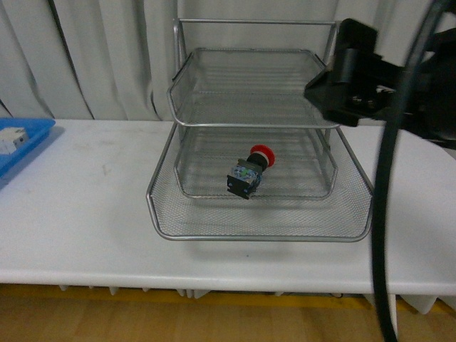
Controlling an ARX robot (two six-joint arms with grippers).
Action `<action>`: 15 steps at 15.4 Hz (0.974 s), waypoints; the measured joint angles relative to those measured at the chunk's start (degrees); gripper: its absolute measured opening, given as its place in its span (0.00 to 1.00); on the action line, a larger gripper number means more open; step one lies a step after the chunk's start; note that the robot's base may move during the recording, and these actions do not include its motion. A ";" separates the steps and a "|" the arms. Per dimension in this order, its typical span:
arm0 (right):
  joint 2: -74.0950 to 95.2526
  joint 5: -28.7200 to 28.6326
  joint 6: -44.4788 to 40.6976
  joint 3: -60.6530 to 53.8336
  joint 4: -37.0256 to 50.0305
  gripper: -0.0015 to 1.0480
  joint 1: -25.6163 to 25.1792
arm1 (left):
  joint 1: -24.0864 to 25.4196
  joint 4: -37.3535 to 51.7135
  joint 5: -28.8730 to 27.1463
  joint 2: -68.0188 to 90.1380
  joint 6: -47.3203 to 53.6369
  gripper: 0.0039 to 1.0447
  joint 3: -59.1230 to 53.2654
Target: Place button on rack with both arms
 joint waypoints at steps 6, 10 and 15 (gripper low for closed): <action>4.44 -5.16 1.77 3.98 -10.16 0.30 5.05 | 0.00 0.00 0.00 0.00 0.00 0.94 0.00; 5.75 -6.19 -0.24 3.65 -15.41 0.02 6.19 | 0.00 0.00 0.00 0.00 0.02 0.94 0.00; 9.86 -6.86 -5.66 2.54 -18.45 0.02 8.26 | 0.00 0.00 0.00 0.00 0.00 0.94 0.00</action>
